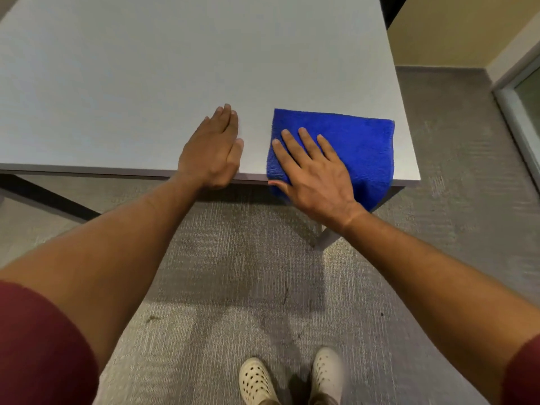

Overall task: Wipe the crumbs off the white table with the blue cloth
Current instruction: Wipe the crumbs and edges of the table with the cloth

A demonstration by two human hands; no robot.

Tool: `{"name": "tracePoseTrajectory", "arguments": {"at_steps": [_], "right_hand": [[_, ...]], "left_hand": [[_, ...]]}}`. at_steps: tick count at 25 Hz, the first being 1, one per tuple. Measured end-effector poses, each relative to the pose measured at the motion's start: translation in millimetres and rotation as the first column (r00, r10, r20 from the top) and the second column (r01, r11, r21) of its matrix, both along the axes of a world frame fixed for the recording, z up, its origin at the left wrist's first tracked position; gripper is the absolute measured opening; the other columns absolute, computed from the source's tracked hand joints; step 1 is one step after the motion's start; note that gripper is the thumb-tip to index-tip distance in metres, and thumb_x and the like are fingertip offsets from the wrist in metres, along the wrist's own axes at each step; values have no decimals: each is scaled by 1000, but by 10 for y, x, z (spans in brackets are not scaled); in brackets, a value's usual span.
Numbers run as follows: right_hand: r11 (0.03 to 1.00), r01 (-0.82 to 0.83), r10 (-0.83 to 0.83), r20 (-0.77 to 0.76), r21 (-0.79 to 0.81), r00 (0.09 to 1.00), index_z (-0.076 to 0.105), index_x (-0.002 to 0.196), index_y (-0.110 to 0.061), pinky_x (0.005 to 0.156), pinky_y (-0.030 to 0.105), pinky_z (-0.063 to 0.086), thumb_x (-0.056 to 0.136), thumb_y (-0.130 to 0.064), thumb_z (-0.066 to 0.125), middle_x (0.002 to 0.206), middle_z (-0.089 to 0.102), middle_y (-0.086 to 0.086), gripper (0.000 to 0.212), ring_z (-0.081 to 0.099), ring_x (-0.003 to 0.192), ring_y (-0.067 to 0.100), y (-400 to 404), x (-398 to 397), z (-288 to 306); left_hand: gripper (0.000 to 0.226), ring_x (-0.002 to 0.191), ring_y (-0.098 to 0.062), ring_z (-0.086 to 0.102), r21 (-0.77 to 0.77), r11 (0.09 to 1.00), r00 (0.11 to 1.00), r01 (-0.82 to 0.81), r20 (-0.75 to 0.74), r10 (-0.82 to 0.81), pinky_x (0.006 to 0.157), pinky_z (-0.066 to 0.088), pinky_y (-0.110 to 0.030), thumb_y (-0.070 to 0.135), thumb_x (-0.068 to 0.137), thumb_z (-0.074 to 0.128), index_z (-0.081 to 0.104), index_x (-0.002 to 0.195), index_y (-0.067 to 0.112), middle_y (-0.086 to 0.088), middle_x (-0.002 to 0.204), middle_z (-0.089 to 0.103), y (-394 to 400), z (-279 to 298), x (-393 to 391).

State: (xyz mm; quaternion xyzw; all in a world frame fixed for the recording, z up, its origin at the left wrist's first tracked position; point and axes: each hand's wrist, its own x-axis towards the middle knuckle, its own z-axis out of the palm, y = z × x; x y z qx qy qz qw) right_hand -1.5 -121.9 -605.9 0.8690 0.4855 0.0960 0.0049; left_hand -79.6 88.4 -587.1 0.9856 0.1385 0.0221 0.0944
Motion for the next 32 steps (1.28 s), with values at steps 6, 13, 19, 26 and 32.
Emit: {"name": "tracePoseTrajectory", "arguments": {"at_steps": [6,13,19,26,32], "right_hand": [[995,96,-96,10,-7,995,29,152,-11,121,48,22,96,-64,28,159,30,17,77,26,148,32,-765,347,21],[997,67,-66,-10,25,998,31,150,-6,120,46,21,97,-64,24,157,32,20,79,26,147,35,-329,151,18],[998,16,-13,-52,66,999,28,153,-7,122,47,19,96,-67,25,159,27,20,82,23,149,33,105,-102,16],[993,112,-112,-5,-21,994,28,152,-4,123,46,17,94,-62,33,160,29,17,82,24,149,30,-1139,486,61],[989,149,-150,-29,-17,988,25,152,-3,122,47,17,96,-60,28,160,26,18,80,21,150,31,-891,346,43]], "left_hand": [[65,152,-25,8,23,1000,1000,-3,-8,3,121,7,-37,37,100,19,13,155,3,-16,164,11,-5,-1,-22],[64,152,-28,9,45,999,1000,-8,-6,9,122,8,-40,35,100,20,14,154,0,-19,163,12,-27,-23,7],[65,151,-28,12,66,998,1000,-9,10,9,122,11,-41,37,100,20,17,154,1,-19,163,14,-16,-53,11],[66,152,-26,10,57,998,1000,-7,-2,7,122,9,-40,41,100,17,14,154,4,-16,164,12,0,-46,6],[65,151,-29,12,58,998,1000,-13,-1,13,122,11,-43,37,100,19,16,153,1,-19,163,15,-23,-26,12]]}}
